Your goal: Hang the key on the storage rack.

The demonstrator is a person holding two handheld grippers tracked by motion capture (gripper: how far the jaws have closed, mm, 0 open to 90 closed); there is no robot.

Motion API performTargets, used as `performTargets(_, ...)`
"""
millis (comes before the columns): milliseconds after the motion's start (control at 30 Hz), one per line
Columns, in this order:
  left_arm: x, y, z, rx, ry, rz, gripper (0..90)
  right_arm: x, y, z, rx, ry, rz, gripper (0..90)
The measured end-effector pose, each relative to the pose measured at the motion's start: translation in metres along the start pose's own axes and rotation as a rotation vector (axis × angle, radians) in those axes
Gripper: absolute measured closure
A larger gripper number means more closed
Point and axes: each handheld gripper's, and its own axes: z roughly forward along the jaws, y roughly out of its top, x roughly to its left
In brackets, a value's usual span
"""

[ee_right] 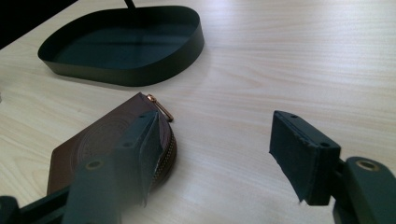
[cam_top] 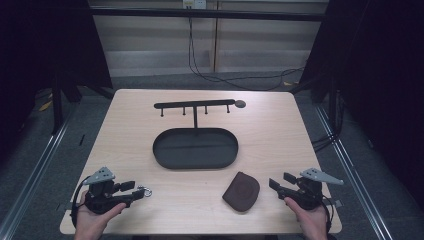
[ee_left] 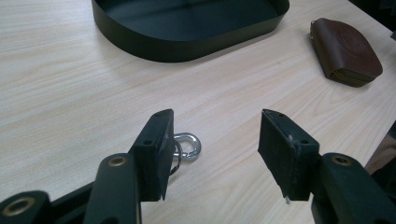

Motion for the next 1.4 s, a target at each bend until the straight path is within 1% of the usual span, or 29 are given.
performTargets(67, -0.001, 0.0, 0.001, 0.006, 0.007, 0.003, 46.5, 0.0, 0.0, 0.001, 0.006, -0.006, 0.007, 29.2)
performTargets(167, -0.003, 0.0, 0.004, 0.042, 0.016, 0.016, 47.1, -0.001, 0.0, 0.001, 0.004, -0.002, 0.021, 28.2)
performTargets(300, -0.005, 0.001, 0.005, 0.047, 0.02, 0.024, 48.8, -0.001, 0.0, -0.001, 0.001, -0.008, 0.025, 27.7)
performTargets(333, -0.006, 0.001, 0.004, 0.046, 0.019, 0.03, 48.9, -0.001, -0.001, -0.001, 0.003, -0.006, 0.023, 27.7)
performTargets(367, -0.006, 0.002, 0.004, 0.045, 0.009, 0.038, 50.8, -0.001, -0.001, -0.001, 0.01, -0.007, 0.021, 27.7)
performTargets(400, -0.006, 0.002, 0.003, 0.044, 0.009, 0.039, 53.9, 0.001, 0.0, -0.001, 0.021, -0.006, 0.009, 27.7)
performTargets(433, -0.006, 0.002, 0.002, 0.048, 0.019, 0.041, 54.0, 0.001, 0.0, 0.0, 0.027, -0.006, 0.001, 27.7)
performTargets(500, -0.006, 0.003, 0.001, 0.045, 0.018, 0.036, 54.7, 0.002, -0.001, 0.001, 0.034, -0.004, -0.003, 27.7)
performTargets(533, -0.005, 0.004, 0.001, 0.045, 0.019, 0.041, 54.7, 0.003, -0.001, 0.001, 0.038, 0.0, -0.006, 27.7)
performTargets(567, -0.004, 0.004, 0.001, 0.054, 0.011, 0.041, 55.2, 0.003, 0.0, 0.001, 0.039, -0.001, -0.007, 27.7)
performTargets(600, -0.004, 0.005, 0.001, 0.055, 0.01, 0.039, 58.1, 0.003, 0.0, 0.001, 0.04, 0.003, -0.008, 29.1)
performTargets(633, -0.003, 0.006, 0.003, 0.062, 0.005, 0.036, 58.5, 0.003, 0.0, 0.0, 0.037, -0.004, -0.009, 31.6)
performTargets(667, -0.003, 0.006, 0.003, 0.062, 0.005, 0.036, 58.5, 0.003, 0.0, -0.001, 0.027, -0.012, -0.011, 32.1)
performTargets(733, -0.003, 0.01, 0.006, 0.088, 0.005, 0.038, 58.4, 0.001, 0.0, -0.001, 0.027, -0.007, -0.003, 31.9)
performTargets(833, -0.003, 0.013, 0.006, 0.093, 0.012, 0.041, 58.2, 0.001, 0.0, -0.001, 0.032, -0.001, -0.001, 31.7)
performTargets(867, -0.003, 0.015, 0.006, 0.098, 0.004, 0.045, 57.6, 0.002, 0.0, -0.001, 0.032, 0.001, -0.001, 31.6)
performTargets(933, -0.004, 0.017, 0.006, 0.117, 0.013, 0.052, 58.1, 0.003, 0.0, 0.0, 0.035, 0.006, -0.007, 31.0)
performTargets(967, -0.003, 0.018, 0.005, 0.13, 0.024, 0.069, 59.4, 0.003, 0.0, 0.0, 0.037, 0.004, -0.007, 30.9)
performTargets(1033, -0.004, 0.019, 0.006, 0.134, 0.028, 0.063, 61.0, 0.003, 0.0, 0.0, 0.038, 0.004, -0.009, 30.7)
performTargets(1067, -0.003, 0.021, 0.007, 0.149, 0.051, 0.074, 64.1, 0.002, 0.0, 0.001, 0.043, 0.006, -0.009, 30.6)
performTargets(1133, -0.002, 0.022, 0.007, 0.155, 0.05, 0.078, 67.8, 0.002, 0.0, 0.001, 0.045, 0.006, -0.008, 30.6)
performTargets(1300, 0.0, 0.028, 0.011, 0.198, 0.072, 0.106, 70.4, 0.002, 0.0, 0.003, 0.053, 0.009, -0.005, 30.6)
performTargets(1333, 0.0, 0.03, 0.012, 0.199, 0.07, 0.106, 70.6, 0.002, 0.0, 0.003, 0.056, 0.009, -0.007, 30.6)
performTargets(1367, 0.0, 0.032, 0.012, 0.211, 0.067, 0.117, 70.8, 0.002, 0.0, 0.003, 0.056, 0.009, -0.007, 30.6)
performTargets(1400, -0.001, 0.034, 0.013, 0.218, 0.073, 0.12, 70.6, 0.002, 0.0, 0.004, 0.056, 0.011, -0.009, 30.6)
